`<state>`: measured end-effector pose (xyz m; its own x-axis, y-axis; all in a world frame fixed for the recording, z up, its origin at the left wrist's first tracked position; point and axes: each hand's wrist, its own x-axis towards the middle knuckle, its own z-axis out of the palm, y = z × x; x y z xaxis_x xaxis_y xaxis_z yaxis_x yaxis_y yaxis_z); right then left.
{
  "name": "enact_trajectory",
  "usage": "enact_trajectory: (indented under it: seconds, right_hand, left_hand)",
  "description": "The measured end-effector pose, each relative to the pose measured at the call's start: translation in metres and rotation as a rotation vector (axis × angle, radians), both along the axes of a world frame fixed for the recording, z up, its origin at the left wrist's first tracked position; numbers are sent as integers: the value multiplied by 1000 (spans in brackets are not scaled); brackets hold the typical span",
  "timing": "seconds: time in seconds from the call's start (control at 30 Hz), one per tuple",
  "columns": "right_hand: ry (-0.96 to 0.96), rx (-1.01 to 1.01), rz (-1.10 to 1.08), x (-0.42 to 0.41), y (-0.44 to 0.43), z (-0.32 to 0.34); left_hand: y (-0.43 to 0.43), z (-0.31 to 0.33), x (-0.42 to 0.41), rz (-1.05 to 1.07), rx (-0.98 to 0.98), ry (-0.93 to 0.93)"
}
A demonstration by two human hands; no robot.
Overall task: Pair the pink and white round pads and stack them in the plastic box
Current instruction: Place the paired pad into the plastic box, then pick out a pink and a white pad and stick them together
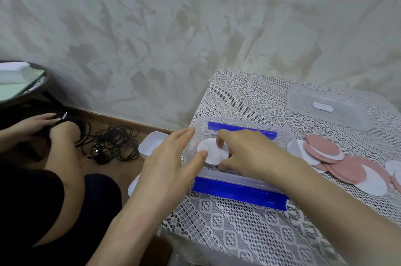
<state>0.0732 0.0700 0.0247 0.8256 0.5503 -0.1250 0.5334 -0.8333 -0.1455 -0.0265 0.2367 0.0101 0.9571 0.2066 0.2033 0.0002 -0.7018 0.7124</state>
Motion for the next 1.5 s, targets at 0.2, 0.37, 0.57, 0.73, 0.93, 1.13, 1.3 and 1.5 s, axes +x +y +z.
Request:
enact_trajectory:
  seconds: [0.2,0.37,0.57,0.73,0.93,1.13,1.3,1.5]
  right_hand:
    - [-51,12,48,6,-1,-3]
    - [-68,31,58,9,-2,-7]
    - [-65,-4,89,6,-2,4]
    - [-191,73,97,-9,-14,24]
    - [-494,15,96,-32,-52,43]
    - [-567,-18,20,-52,-118,50]
    - [-525,-18,-154,-60,-181,51]
    - [-425,-3,-329,-67,-256,26]
  left_hand:
    - [3,-4,3,9,-1,-3]
    - [3,-5,5,17,30,3]
    - [7,2,4,41,113,-6]
    - [-3,18,10,106,321,-124]
    - [-32,27,26,35,566,-162]
    - [-81,27,45,-74,696,-201]
    - [-146,35,57,-146,684,-252]
    - [-227,26,60,-278,744,-328]
